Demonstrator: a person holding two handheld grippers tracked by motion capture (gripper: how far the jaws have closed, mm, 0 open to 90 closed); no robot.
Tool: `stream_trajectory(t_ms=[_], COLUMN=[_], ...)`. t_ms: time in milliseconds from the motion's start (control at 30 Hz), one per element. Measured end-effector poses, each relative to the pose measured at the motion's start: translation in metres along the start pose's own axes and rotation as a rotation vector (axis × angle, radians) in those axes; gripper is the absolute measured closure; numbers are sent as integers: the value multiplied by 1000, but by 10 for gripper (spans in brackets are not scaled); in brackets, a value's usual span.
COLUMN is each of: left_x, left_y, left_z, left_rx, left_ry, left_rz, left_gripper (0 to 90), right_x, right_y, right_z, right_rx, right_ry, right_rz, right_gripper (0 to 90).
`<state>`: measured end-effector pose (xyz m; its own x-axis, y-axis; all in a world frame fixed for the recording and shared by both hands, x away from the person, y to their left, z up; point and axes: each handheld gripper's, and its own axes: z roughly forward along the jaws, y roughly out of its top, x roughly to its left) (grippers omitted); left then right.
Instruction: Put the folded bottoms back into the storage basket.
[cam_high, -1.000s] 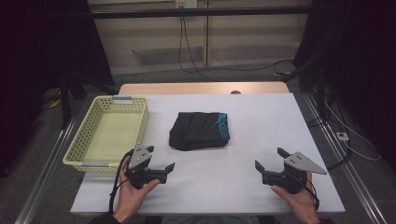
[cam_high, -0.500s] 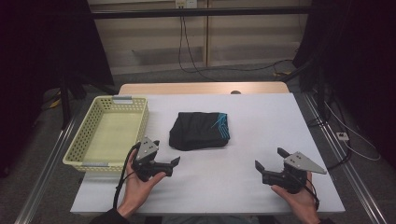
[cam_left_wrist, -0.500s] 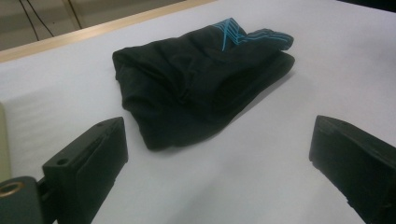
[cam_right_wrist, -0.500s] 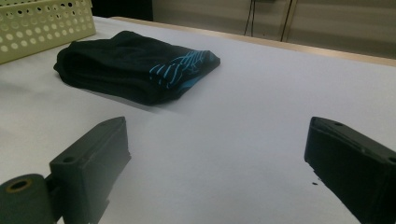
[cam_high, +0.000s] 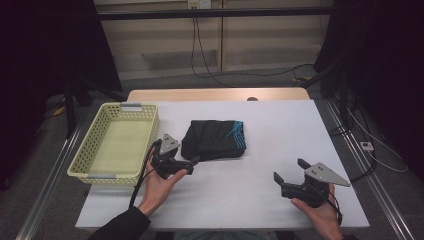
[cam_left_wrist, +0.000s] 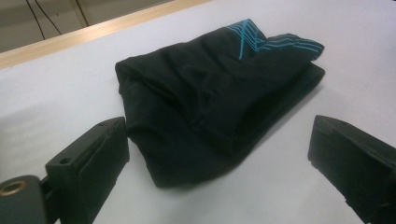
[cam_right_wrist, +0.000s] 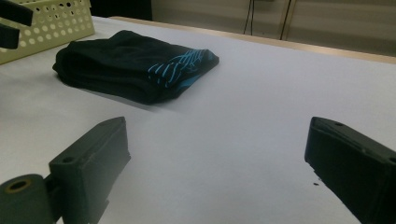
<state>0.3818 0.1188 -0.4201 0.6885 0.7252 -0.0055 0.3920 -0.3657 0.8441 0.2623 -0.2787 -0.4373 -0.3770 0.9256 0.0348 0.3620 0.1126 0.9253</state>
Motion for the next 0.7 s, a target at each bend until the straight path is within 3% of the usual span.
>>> stream_trajectory(t_ms=[400, 567, 700], left_x=[11, 16, 18], left_y=[24, 32, 39], left_z=[17, 24, 31], left_rx=[21, 30, 42], left_ry=[-8, -34, -23], left_rz=[-43, -82, -77], left_gripper=[61, 65, 60], right_x=[0, -1, 0], right_y=[0, 0, 0], right_z=[1, 1, 1], right_rx=[3, 5, 4], right_ry=[1, 3, 2], right_rz=[-4, 4, 1], right_gripper=[61, 61, 61])
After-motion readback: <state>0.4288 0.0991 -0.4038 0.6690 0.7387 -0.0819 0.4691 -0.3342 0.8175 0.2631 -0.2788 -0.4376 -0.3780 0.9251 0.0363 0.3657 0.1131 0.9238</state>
